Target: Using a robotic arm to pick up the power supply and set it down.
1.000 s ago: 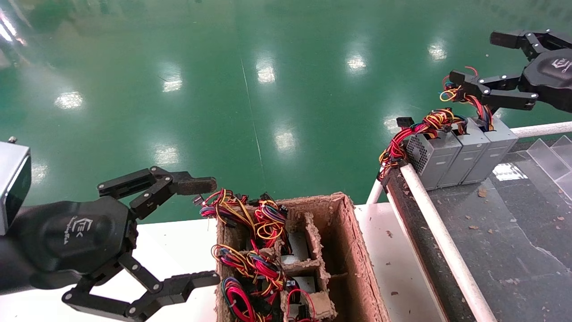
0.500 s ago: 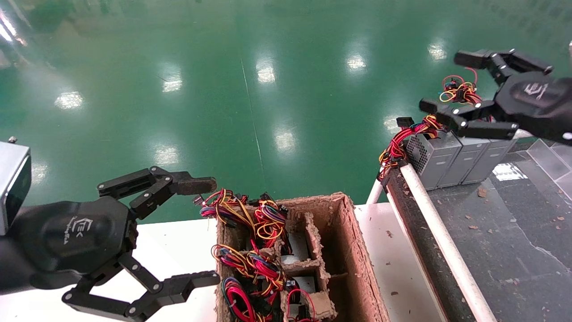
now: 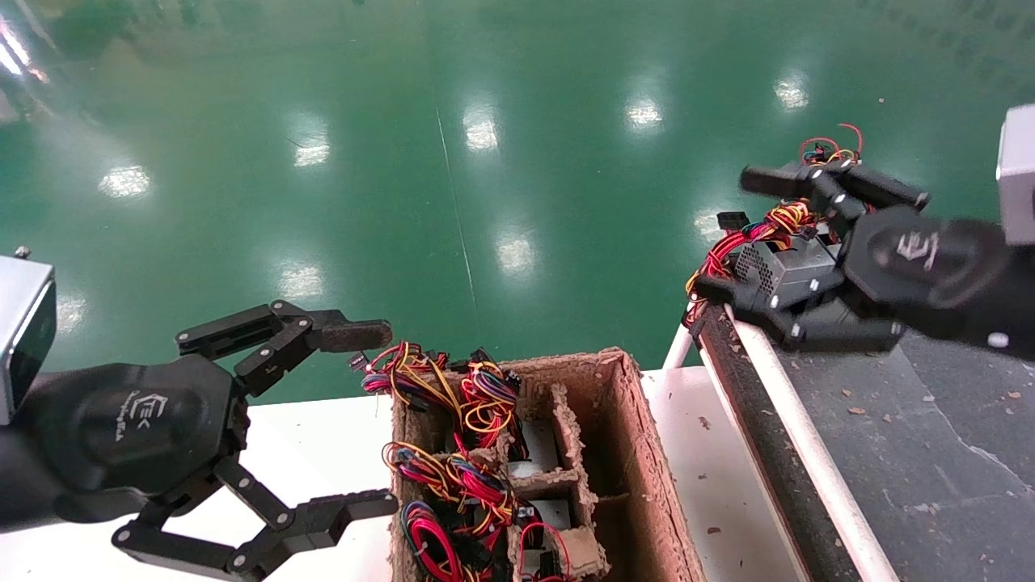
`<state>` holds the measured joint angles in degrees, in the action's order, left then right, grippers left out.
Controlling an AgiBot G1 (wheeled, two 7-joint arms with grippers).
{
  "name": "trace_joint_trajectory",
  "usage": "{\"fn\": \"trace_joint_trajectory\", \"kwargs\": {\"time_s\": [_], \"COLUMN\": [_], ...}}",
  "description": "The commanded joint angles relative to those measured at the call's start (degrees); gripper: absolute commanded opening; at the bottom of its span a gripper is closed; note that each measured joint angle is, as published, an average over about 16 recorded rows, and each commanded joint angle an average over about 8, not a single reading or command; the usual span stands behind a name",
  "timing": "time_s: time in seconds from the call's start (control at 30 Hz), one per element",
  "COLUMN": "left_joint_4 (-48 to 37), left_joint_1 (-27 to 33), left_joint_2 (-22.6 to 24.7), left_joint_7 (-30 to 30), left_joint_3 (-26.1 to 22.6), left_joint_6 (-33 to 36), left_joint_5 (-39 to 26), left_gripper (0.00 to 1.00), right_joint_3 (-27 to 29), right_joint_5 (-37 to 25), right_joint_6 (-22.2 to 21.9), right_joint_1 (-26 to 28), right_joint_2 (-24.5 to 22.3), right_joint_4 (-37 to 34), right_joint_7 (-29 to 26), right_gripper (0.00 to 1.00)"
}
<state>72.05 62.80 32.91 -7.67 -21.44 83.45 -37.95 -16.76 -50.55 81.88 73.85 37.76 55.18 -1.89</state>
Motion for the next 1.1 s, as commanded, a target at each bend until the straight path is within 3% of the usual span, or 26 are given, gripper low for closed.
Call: {"fn": "trace_joint_trajectory", "kwargs": {"time_s": [0.03, 0.6, 1.1], "left_joint_4": [0.0, 0.0, 0.0], "left_joint_1": [0.0, 0.0, 0.0], "left_joint_2": [0.0, 0.0, 0.0], "left_joint_7": [0.0, 0.0, 0.0], "left_joint_3": [0.0, 0.0, 0.0], "left_joint_6": [0.0, 0.0, 0.0], "left_joint_5": [0.0, 0.0, 0.0], "left_gripper": [1.0, 1.0, 1.0], "right_joint_3": [0.1, 0.8, 0.8], "right_joint_5": [1.0, 8.8, 9.2], "right_joint_6": [0.4, 3.9, 4.0], "right_joint_1": [-1.4, -12.4, -12.9], "right_joint_2": [-0.3, -2.8, -2.9], "right_joint_4": [2.1, 18.6, 19.3], "right_joint_7": [-1.0, -8.9, -9.1], "right_gripper": [1.0, 1.0, 1.0]}}
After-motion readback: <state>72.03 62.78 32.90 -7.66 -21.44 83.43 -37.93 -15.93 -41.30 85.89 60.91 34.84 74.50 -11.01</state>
